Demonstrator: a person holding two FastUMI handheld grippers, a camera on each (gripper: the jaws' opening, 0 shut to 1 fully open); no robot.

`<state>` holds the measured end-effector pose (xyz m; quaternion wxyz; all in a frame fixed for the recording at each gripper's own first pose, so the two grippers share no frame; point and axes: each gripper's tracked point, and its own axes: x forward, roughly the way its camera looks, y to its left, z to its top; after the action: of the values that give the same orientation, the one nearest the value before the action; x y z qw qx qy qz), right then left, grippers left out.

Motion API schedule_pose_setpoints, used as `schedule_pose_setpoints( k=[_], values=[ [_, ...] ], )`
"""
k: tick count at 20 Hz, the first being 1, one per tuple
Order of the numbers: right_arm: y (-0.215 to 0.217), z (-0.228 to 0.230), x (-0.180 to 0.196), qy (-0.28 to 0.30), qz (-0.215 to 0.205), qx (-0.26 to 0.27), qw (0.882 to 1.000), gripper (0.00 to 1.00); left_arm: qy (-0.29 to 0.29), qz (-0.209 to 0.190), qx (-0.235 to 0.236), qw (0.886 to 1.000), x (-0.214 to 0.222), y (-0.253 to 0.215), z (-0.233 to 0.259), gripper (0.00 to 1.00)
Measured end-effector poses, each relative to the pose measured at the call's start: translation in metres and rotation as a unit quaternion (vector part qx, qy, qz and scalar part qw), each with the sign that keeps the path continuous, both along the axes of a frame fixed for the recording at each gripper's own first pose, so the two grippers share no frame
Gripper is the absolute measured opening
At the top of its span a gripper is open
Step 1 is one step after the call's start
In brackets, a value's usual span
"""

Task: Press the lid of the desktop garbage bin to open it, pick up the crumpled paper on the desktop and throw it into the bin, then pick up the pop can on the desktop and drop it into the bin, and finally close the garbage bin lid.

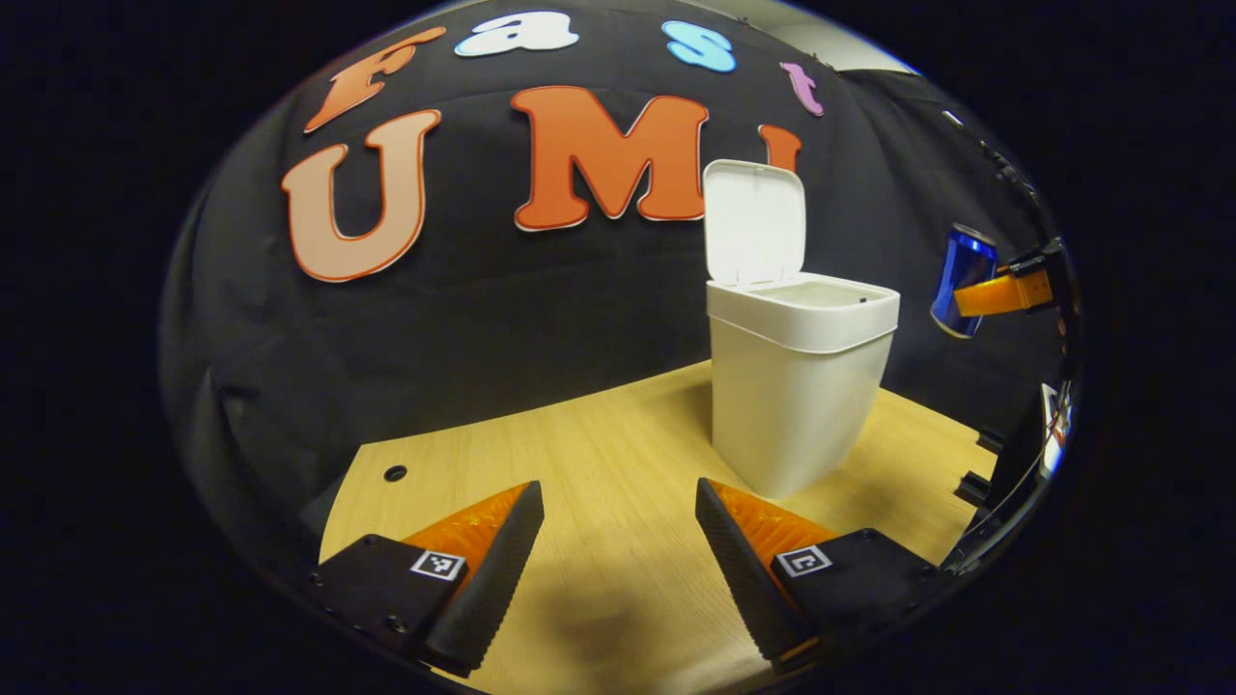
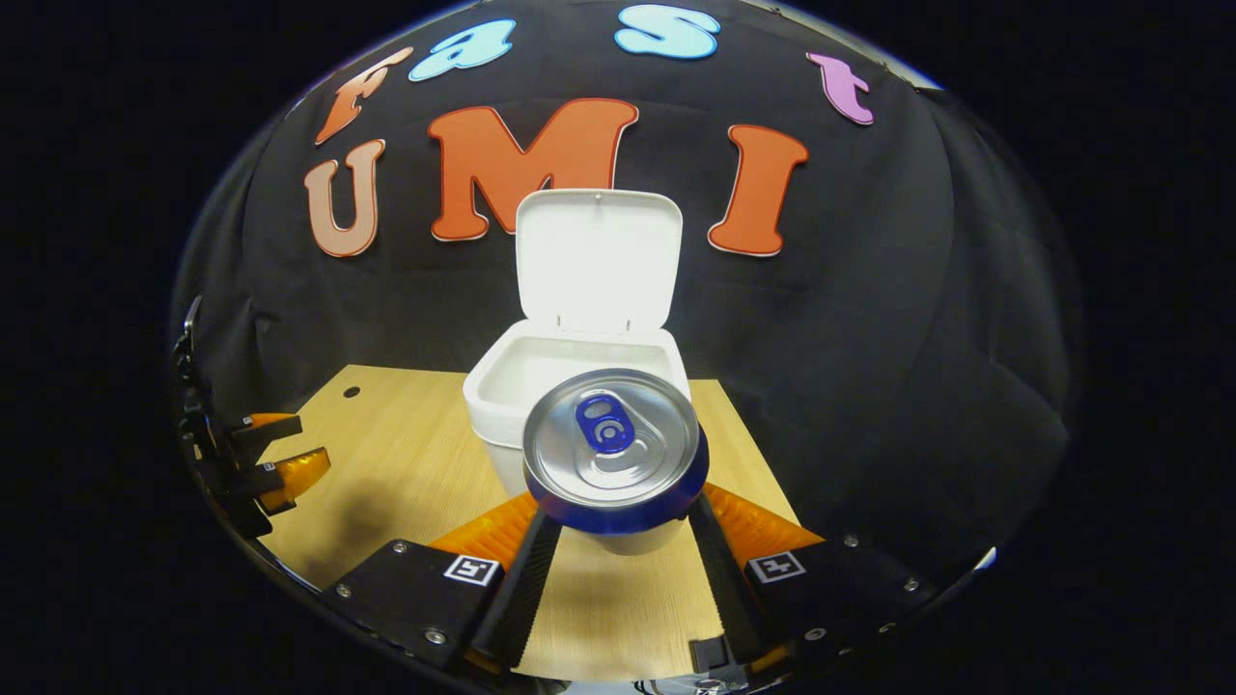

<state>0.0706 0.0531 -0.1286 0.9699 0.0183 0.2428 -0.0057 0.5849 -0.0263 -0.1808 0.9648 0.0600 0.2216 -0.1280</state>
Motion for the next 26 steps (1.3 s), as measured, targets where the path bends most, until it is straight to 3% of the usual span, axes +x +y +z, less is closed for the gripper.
schedule_pose_setpoints(
  k=[11,26],
  values=[
    [-0.002,0.065,0.058,-0.039,0.049,0.019,0.998,0.79,0.026,0.107,0.035,0.993,-0.045,0.059,-0.018,1.0],
    [0.031,0.031,0.136,-0.044,0.115,0.007,0.992,0.79,0.051,0.238,0.049,0.969,-0.107,0.094,-0.032,1.0]
  ],
)
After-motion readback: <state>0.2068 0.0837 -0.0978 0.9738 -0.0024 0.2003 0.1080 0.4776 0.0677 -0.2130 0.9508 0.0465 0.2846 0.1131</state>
